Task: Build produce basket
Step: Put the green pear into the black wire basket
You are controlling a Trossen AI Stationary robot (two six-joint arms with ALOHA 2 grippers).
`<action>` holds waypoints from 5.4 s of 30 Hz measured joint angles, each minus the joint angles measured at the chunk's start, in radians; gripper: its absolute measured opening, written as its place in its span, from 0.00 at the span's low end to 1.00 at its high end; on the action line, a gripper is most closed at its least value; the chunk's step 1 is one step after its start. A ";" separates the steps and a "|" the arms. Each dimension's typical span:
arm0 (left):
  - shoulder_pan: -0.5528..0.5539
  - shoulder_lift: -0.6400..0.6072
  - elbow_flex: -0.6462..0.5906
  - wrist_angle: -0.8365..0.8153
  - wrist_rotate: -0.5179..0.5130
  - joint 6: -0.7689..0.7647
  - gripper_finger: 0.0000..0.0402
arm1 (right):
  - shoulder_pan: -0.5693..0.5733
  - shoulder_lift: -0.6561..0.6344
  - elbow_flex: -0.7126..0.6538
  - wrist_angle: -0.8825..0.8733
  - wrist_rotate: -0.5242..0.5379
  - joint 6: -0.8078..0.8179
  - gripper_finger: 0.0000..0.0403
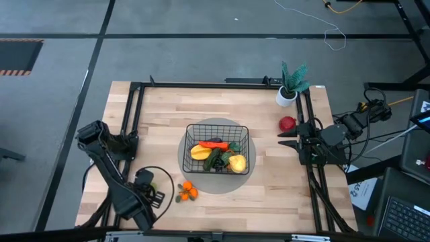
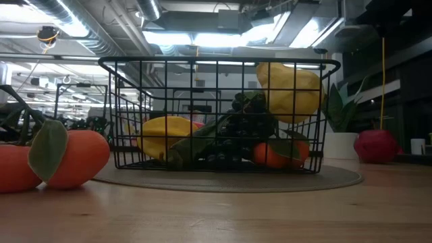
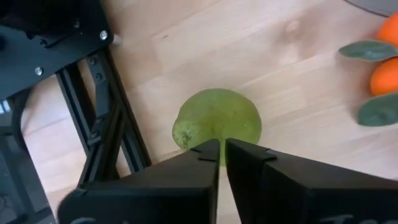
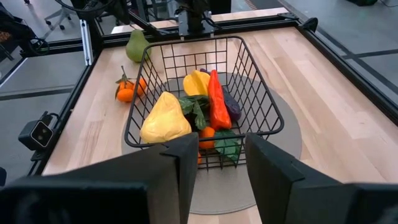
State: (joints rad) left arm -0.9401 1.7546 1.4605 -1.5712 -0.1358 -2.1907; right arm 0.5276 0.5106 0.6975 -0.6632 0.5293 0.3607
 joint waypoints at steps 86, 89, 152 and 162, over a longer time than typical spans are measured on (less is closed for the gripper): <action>-0.040 0.002 -0.119 0.080 0.074 -0.033 0.00 | 0.000 0.000 0.000 0.000 -0.035 0.000 0.31; -0.040 0.002 -0.119 0.060 0.066 -0.048 0.00 | 0.000 0.000 0.000 0.000 -0.035 0.000 0.31; 0.494 -0.006 0.481 0.399 -1.123 1.468 0.00 | 0.000 0.000 0.000 -0.007 -0.035 -0.003 0.31; 0.554 -0.006 0.321 0.670 -1.072 1.500 0.00 | 0.000 0.000 0.000 -0.017 -0.035 -0.003 0.31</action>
State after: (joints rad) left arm -0.3861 1.7483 1.7812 -0.9008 -1.2082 -0.6907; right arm 0.5277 0.5106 0.6971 -0.6800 0.4946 0.3576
